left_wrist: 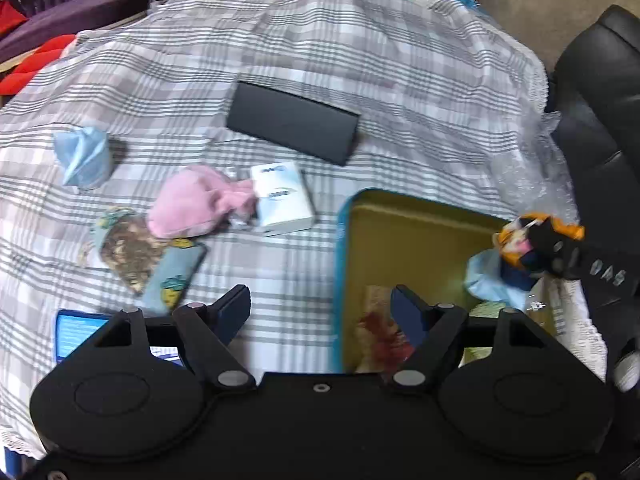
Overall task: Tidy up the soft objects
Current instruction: 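Release the fabric bundle into the tray while the right gripper drops the socks there, then grasp the white tissue pack with the right gripper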
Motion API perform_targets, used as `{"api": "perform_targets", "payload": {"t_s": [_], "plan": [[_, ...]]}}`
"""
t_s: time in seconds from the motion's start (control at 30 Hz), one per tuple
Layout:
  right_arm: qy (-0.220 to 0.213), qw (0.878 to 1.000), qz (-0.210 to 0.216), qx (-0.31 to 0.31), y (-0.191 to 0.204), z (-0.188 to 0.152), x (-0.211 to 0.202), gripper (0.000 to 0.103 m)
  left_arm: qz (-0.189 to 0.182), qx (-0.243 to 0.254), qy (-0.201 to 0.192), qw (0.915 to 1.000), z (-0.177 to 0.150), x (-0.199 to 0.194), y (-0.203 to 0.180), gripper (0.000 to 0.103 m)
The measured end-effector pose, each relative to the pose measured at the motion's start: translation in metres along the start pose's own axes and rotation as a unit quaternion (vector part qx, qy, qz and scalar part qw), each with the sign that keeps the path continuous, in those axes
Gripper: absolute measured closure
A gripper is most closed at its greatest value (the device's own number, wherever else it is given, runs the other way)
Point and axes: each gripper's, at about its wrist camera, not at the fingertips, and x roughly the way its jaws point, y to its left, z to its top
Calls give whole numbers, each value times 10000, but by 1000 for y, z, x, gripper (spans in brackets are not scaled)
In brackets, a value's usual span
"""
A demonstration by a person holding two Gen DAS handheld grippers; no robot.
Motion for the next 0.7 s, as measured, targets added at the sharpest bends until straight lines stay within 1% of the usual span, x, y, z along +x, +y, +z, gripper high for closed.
{"api": "perform_targets", "payload": {"t_s": [0.1, 0.13, 0.17, 0.2, 0.23, 0.37, 0.7], "plan": [[-38, 10000, 12, -48, 4, 5, 1, 37, 139, -101, 10, 9999, 0, 0, 14, 27], [-44, 10000, 26, -58, 6, 6, 2, 33, 149, -156, 28, 9998, 0, 0, 19, 27], [-61, 10000, 45, -57, 7, 7, 2, 32, 152, -216, 56, 9996, 0, 1, 23, 27], [-87, 9999, 49, -60, 8, 7, 1, 26, 138, -264, 88, 9995, 1, 1, 26, 27], [-112, 9999, 62, -73, 8, 8, 0, 23, 118, -308, 117, 9994, 1, 2, 30, 27], [-197, 9997, 53, -154, 11, 7, -4, 23, 98, -390, 120, 9991, 3, -1, 40, 27], [-13, 9992, 194, -356, 24, -3, -2, 23, 195, -729, 27, 9971, 7, -13, 72, 26]]}}
